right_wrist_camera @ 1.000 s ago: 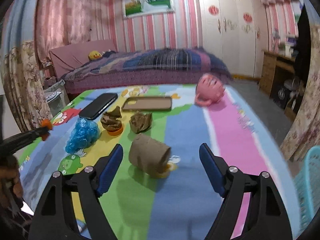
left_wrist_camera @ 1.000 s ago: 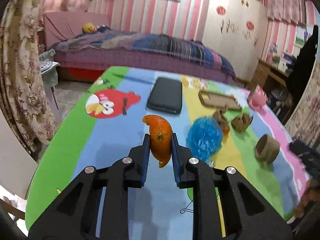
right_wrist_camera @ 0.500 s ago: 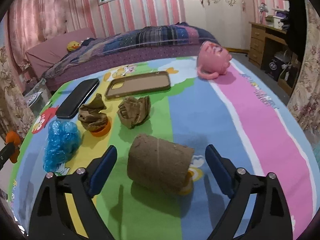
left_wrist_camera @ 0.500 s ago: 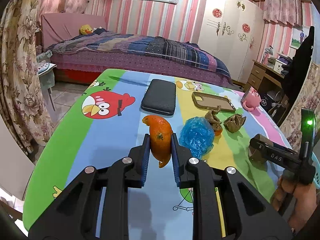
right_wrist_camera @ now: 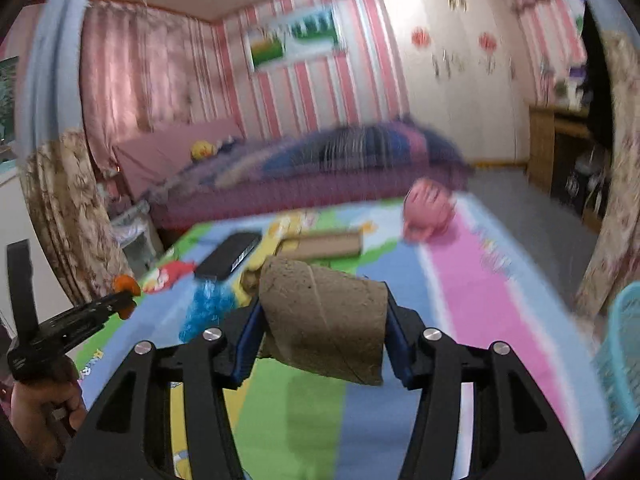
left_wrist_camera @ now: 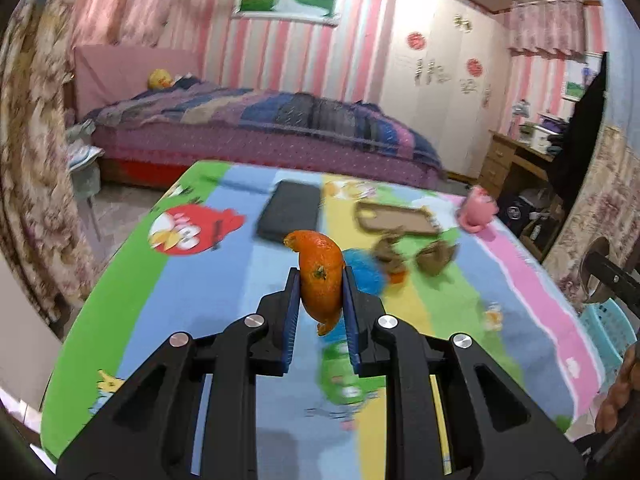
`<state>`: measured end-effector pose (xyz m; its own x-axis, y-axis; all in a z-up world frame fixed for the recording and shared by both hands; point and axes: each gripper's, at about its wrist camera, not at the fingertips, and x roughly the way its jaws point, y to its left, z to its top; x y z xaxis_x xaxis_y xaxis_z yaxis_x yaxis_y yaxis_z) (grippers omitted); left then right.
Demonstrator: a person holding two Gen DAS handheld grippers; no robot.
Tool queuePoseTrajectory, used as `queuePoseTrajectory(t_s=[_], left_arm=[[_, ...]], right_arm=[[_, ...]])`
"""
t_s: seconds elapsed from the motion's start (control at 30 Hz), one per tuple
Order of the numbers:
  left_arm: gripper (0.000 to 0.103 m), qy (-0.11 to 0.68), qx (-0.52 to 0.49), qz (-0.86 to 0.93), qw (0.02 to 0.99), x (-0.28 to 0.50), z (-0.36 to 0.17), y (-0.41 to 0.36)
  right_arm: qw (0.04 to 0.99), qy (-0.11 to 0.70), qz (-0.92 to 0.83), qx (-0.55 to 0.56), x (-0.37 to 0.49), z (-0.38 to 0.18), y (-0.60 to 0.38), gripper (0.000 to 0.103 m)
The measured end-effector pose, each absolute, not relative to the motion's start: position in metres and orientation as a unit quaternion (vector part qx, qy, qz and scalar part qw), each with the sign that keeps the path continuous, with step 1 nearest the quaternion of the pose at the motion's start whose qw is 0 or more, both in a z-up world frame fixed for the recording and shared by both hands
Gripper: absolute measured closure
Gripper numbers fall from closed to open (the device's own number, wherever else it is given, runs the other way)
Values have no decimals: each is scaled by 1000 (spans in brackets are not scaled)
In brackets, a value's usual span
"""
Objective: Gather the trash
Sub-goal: 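Grasp the orange with the left tool while the right tool grasps the brown cardboard tube, then carry both items to the teal basket and open the right tool over it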
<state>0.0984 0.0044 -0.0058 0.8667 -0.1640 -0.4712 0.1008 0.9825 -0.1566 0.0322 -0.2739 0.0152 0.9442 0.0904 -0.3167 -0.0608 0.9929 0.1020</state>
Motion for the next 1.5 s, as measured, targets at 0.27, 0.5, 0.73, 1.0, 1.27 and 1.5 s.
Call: queuePoseTrajectory(t_s=[0.27, 0.5, 0.73, 1.0, 1.27, 1.5], left_arm=[[83, 219, -37, -170, 960, 82, 32, -96], [83, 201, -6, -266, 943, 73, 59, -223], [83, 196, 21, -339, 920, 63, 69, -338], [83, 205, 38, -380, 901, 55, 62, -404], [83, 218, 48, -385, 896, 56, 54, -415], [83, 226, 50, -392, 890, 57, 53, -421]], right_arm=[[987, 122, -55, 86, -15, 24, -355, 50], [977, 67, -135, 151, -64, 44, -453, 50], [955, 53, -211, 200, -100, 30, -524, 50], [948, 69, -239, 197, -110, 18, -561, 48], [940, 88, -260, 204, -104, 3, -574, 34], [932, 34, -284, 221, -123, 6, -575, 24]])
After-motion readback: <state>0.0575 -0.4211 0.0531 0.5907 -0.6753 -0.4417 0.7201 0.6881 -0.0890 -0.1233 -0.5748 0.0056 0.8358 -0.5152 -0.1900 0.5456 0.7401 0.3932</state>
